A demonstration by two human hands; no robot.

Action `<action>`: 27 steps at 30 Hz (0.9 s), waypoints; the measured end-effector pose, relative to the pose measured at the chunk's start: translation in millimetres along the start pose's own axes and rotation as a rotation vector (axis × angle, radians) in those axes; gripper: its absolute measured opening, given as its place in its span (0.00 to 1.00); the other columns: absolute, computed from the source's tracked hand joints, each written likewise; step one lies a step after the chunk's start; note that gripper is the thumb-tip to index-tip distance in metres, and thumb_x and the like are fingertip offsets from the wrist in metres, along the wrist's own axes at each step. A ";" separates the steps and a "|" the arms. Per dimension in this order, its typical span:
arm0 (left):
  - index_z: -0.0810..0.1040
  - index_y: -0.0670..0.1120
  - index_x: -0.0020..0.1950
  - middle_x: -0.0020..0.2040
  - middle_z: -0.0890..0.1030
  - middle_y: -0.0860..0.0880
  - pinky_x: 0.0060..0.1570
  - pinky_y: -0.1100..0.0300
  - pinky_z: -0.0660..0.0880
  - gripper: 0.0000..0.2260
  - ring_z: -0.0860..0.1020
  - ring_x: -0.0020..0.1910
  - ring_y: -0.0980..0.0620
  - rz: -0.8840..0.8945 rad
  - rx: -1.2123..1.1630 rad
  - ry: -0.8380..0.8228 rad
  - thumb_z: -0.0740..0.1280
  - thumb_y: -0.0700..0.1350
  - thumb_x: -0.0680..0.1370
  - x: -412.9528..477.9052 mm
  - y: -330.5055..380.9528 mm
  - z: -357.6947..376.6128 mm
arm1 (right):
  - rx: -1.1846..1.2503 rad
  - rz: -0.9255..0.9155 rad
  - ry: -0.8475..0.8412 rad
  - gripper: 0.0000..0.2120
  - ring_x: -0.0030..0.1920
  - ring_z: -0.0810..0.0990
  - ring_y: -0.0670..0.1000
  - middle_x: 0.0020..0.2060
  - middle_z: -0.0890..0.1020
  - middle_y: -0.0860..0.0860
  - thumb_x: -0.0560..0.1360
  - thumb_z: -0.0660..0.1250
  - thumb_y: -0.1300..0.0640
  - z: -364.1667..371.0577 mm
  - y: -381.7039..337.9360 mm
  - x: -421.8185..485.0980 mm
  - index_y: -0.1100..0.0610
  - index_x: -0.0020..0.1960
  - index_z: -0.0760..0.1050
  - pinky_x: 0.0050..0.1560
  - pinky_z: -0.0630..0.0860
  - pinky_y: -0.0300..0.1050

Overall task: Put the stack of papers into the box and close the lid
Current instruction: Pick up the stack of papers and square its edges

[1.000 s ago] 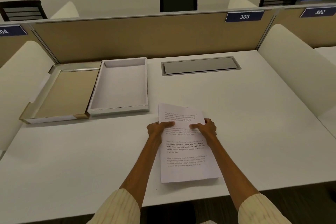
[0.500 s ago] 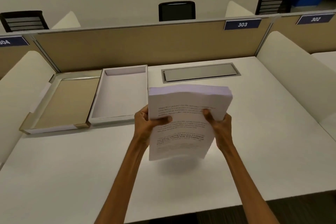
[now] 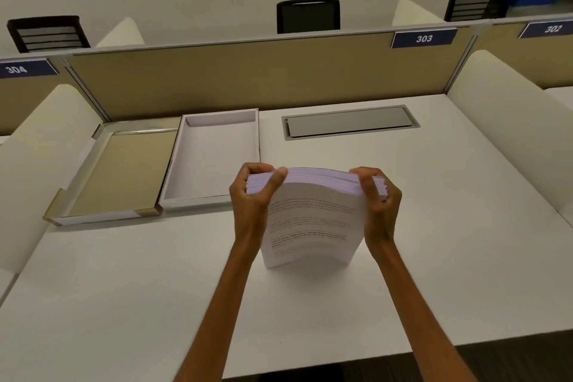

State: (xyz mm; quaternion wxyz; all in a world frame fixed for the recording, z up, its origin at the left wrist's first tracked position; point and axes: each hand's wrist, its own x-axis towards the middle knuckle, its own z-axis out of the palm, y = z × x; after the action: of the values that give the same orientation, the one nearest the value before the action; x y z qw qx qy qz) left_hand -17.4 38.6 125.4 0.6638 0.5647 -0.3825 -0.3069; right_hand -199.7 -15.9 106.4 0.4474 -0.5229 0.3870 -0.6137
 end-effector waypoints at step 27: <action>0.81 0.50 0.51 0.46 0.86 0.55 0.39 0.59 0.82 0.20 0.85 0.46 0.52 -0.116 0.050 -0.082 0.79 0.45 0.61 -14.4 -83.3 -24.1 | -0.085 0.293 -0.206 0.15 0.39 0.86 0.50 0.38 0.87 0.46 0.59 0.79 0.62 -13.1 58.9 -19.0 0.49 0.41 0.83 0.37 0.83 0.47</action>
State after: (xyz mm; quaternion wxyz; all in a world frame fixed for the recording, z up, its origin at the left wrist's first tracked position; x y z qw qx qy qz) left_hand -2.2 48.6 39.4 0.6144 0.5893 -0.3835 -0.3580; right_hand -203.2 -15.3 43.2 0.5466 -0.5396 0.4368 -0.4682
